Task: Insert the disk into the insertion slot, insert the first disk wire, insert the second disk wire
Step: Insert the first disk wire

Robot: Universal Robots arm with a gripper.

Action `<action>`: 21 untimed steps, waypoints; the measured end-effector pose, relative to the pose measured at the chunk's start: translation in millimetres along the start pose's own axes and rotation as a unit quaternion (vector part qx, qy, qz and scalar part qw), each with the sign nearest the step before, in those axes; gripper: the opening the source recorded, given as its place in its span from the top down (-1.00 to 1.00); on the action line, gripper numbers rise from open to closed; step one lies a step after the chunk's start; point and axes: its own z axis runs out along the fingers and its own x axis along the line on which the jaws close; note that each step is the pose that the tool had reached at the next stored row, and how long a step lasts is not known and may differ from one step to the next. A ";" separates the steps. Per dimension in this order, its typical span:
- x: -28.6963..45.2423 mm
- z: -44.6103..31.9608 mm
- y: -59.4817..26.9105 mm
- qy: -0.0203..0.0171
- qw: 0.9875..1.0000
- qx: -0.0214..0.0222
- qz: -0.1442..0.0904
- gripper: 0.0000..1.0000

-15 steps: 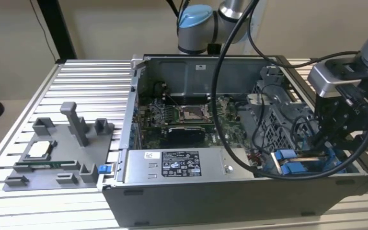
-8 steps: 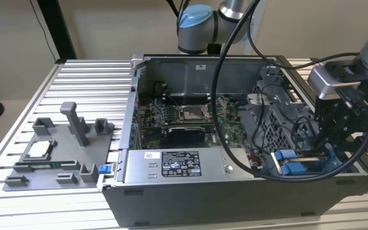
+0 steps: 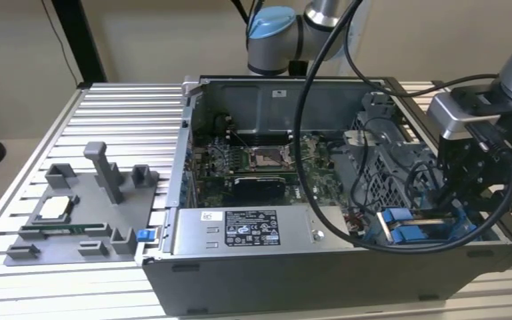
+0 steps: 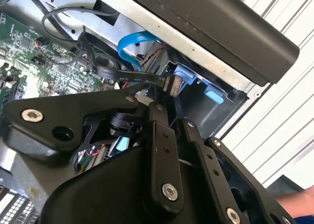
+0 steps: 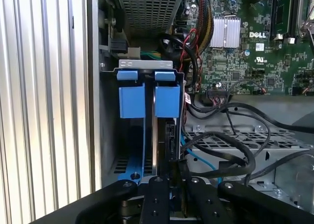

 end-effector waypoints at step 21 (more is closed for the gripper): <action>0.0 0.1 0.0 -0.002 1.000 0.002 -0.003 1.00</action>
